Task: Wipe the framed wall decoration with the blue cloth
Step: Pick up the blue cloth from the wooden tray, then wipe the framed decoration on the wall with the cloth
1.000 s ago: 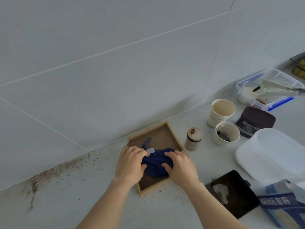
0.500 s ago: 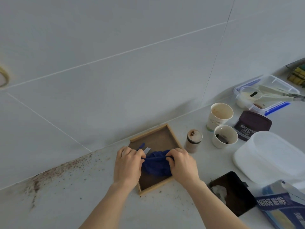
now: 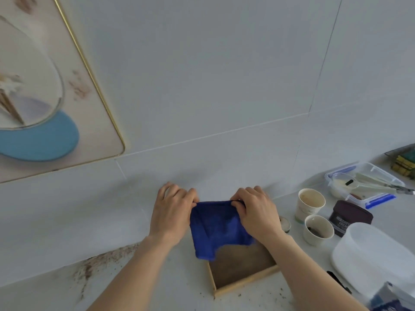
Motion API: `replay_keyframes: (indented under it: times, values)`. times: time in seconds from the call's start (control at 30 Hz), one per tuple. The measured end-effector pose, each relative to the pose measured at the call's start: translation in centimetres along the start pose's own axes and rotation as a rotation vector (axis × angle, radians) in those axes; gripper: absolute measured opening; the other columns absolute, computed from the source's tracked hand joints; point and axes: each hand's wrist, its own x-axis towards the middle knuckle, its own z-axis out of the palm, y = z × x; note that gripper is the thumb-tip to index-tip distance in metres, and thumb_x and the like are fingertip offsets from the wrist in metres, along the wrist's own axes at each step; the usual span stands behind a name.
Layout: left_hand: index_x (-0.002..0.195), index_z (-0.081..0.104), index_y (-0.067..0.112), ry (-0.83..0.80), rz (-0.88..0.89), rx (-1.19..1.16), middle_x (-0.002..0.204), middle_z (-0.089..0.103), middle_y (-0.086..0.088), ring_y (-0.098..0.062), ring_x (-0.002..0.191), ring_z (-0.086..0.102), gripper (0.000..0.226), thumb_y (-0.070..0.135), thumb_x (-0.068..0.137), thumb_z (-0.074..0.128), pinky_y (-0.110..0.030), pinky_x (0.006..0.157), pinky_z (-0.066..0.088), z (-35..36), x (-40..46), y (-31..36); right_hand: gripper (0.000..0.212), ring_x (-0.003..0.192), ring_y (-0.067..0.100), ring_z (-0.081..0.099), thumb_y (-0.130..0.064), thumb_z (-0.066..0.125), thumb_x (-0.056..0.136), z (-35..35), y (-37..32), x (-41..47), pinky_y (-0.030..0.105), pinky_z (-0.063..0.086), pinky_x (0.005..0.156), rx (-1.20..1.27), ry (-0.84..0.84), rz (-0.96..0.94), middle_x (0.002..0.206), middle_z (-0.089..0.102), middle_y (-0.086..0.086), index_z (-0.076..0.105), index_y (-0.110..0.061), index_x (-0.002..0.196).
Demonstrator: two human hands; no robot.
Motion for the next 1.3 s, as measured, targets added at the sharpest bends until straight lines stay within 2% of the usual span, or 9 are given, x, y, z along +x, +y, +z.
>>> replay_keyframes:
  times: [0.3, 0.43, 0.67, 0.77, 0.83, 0.93, 1.0, 1.13, 1.3]
  values:
    - [0.089, 0.066, 0.028, 0.184, -0.122, -0.058, 0.081, 0.072, 0.012, -0.021, 0.095, 0.058, 0.009, 0.023, 0.096, 0.062, -0.037, 0.111, 0.032, -12.4, 0.0, -7.3, 0.016, 0.088, 0.026, 0.06, -0.013, 0.057, 0.1, -4.6, -13.5, 2.8, 0.038, 0.048, 0.075, 0.171, 0.091, -0.106, 0.094, 0.07, 0.0, 0.07, -0.021, 0.097]
    - [0.091, 0.065, 0.03, 0.305, -0.152, -0.174, 0.084, 0.069, 0.014, -0.016, 0.088, 0.05, 0.01, 0.023, 0.097, 0.061, -0.035, 0.093, 0.039, -18.4, 0.2, -10.0, 0.02, 0.081, 0.021, 0.067, -0.009, 0.059, 0.099, -7.4, -19.4, 3.9, 0.034, 0.054, 0.072, 0.365, 0.141, -0.097, 0.087, 0.073, -0.002, 0.072, -0.024, 0.093]
    - [0.092, 0.068, 0.033, 0.397, -0.168, -0.638, 0.091, 0.068, 0.023, -0.002, 0.097, 0.06, 0.017, 0.016, 0.095, 0.068, -0.009, 0.084, 0.042, -24.9, 0.7, -13.2, 0.011, 0.068, 0.036, 0.075, -0.01, 0.063, 0.101, -11.3, -29.2, 4.4, 0.03, 0.065, 0.06, 0.944, 0.171, 0.075, 0.099, 0.077, 0.019, 0.073, -0.012, 0.098]
    - [0.09, 0.067, 0.031, 0.402, -0.153, -0.837, 0.119, 0.067, 0.021, 0.01, 0.117, 0.057, 0.017, 0.015, 0.094, 0.07, -0.005, 0.096, 0.037, -25.7, 0.4, -13.6, 0.008, 0.063, 0.028, 0.072, -0.009, 0.065, 0.1, -11.3, -32.5, 4.2, 0.04, 0.065, 0.065, 1.109, 0.149, 0.147, 0.098, 0.077, 0.026, 0.069, -0.003, 0.102]
    - [0.09, 0.068, 0.027, 0.359, -0.136, -1.008, 0.137, 0.063, 0.021, 0.008, 0.132, 0.052, 0.014, 0.013, 0.094, 0.07, -0.017, 0.109, 0.04, -25.6, 0.3, -13.4, 0.015, 0.067, 0.028, 0.071, -0.012, 0.067, 0.099, -10.6, -33.9, 4.2, 0.048, 0.063, 0.074, 1.155, 0.086, 0.179, 0.097, 0.077, 0.029, 0.069, 0.003, 0.106]
    - [0.091, 0.066, 0.02, 0.354, -0.188, -1.11, 0.11, 0.076, 0.016, -0.002, 0.111, 0.07, 0.01, 0.011, 0.095, 0.069, -0.029, 0.094, 0.057, -25.3, 0.0, -13.1, 0.024, 0.081, 0.031, 0.073, -0.023, 0.066, 0.102, -9.4, -34.9, 4.0, 0.045, 0.06, 0.082, 1.137, -0.063, 0.132, 0.102, 0.078, 0.028, 0.076, -0.001, 0.104]
    - [0.091, 0.066, 0.021, 0.436, -0.263, -1.078, 0.096, 0.076, 0.015, -0.002, 0.097, 0.072, 0.01, 0.012, 0.093, 0.071, -0.024, 0.084, 0.058, -25.3, -0.2, -13.5, 0.032, 0.098, 0.029, 0.078, -0.032, 0.061, 0.104, -8.6, -34.5, 3.7, 0.04, 0.061, 0.093, 1.154, -0.111, 0.093, 0.106, 0.081, 0.021, 0.078, -0.005, 0.108]
    - [0.087, 0.064, 0.023, 0.596, -0.389, -1.191, 0.087, 0.076, 0.01, -0.002, 0.089, 0.072, 0.016, 0.012, 0.09, 0.075, -0.01, 0.07, 0.052, -25.4, -0.1, -14.1, 0.055, 0.113, 0.025, 0.075, -0.073, 0.053, 0.093, -4.9, -32.3, 3.0, 0.059, 0.054, 0.108, 1.092, -0.26, 0.325, 0.114, 0.082, 0.0, 0.078, -0.03, 0.115]
    - [0.105, 0.057, 0.028, 0.631, -0.322, -1.231, 0.106, 0.075, 0.007, -0.006, 0.099, 0.073, 0.032, 0.004, 0.089, 0.072, -0.011, 0.081, 0.053, -24.8, 1.0, -13.6, 0.091, 0.123, 0.052, 0.065, -0.084, 0.042, 0.086, -0.2, -31.6, 2.6, 0.073, 0.049, 0.104, 1.466, -0.677, 0.581, 0.13, 0.072, 0.027, 0.074, -0.009, 0.126]
